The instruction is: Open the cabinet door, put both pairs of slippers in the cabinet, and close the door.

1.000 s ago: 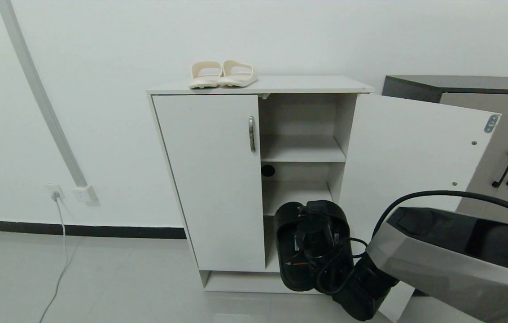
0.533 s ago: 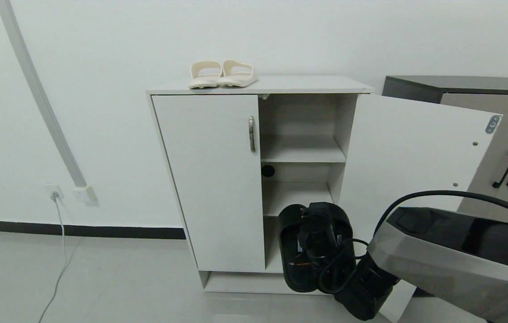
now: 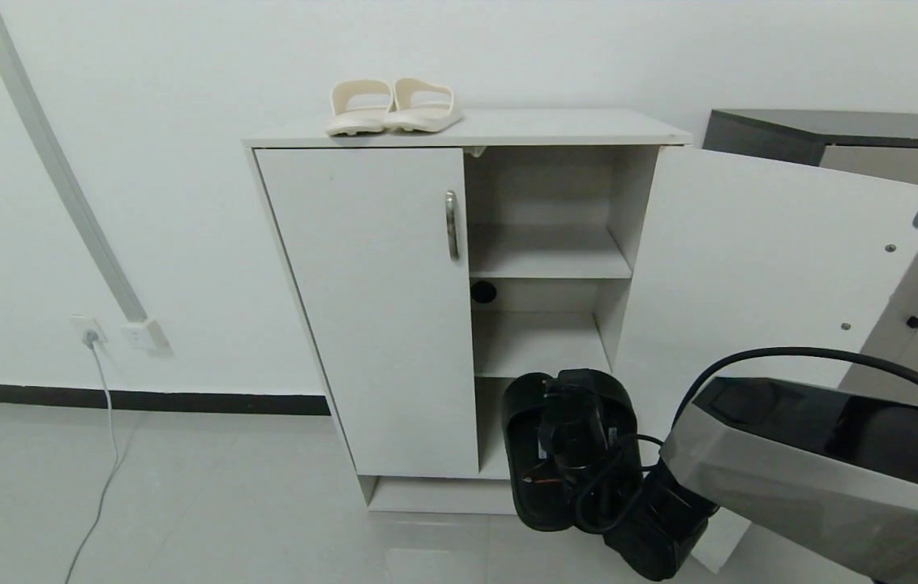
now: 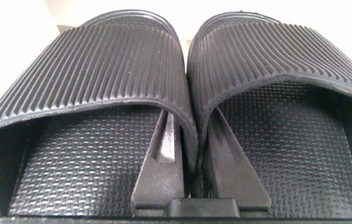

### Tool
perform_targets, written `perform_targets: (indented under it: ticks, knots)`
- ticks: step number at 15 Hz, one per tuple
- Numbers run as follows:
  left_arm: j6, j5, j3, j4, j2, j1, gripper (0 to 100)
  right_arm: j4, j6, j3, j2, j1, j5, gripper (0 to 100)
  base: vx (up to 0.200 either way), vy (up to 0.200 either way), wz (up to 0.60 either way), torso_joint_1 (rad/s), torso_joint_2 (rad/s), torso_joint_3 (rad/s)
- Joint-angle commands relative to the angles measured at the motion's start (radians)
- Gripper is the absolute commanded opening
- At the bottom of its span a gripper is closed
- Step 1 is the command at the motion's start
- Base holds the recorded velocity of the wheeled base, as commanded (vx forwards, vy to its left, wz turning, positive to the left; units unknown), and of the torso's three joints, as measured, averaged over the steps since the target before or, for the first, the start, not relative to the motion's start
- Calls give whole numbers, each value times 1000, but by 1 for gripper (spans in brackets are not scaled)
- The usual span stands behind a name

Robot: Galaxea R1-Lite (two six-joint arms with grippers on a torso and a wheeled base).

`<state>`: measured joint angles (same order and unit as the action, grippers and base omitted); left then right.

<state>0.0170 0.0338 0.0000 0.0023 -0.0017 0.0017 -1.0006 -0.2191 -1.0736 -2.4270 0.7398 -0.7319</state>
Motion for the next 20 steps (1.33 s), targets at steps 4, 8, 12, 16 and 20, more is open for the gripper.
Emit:
perform_targets:
  ticks: [4, 8, 12, 16, 20]
  knots:
    - [0, 1, 0, 1, 2, 0, 0, 0, 0, -2, -4, 1, 2, 0, 0, 0, 0, 4, 0, -190]
    - [0, 0, -2, -1, 2, 0, 0, -1, 0, 0, -4, 1, 2, 0, 0, 0, 0, 2, 2, -198]
    - [0, 0, 0, -1, 2, 0, 0, -88, 18, -25, -78, 0, 0, 0, 0, 0, 0, 7, 1, -119]
    - [0, 0, 0, -1, 2, 0, 0, -423, 238, -22, -142, -22, -4, 0, 0, 0, 0, 0, 0, 0]
    - [1, 0, 0, -1, 2, 0, 0, -449, 254, -26, -155, -23, -3, 0, 0, 0, 0, 0, 0, 0]
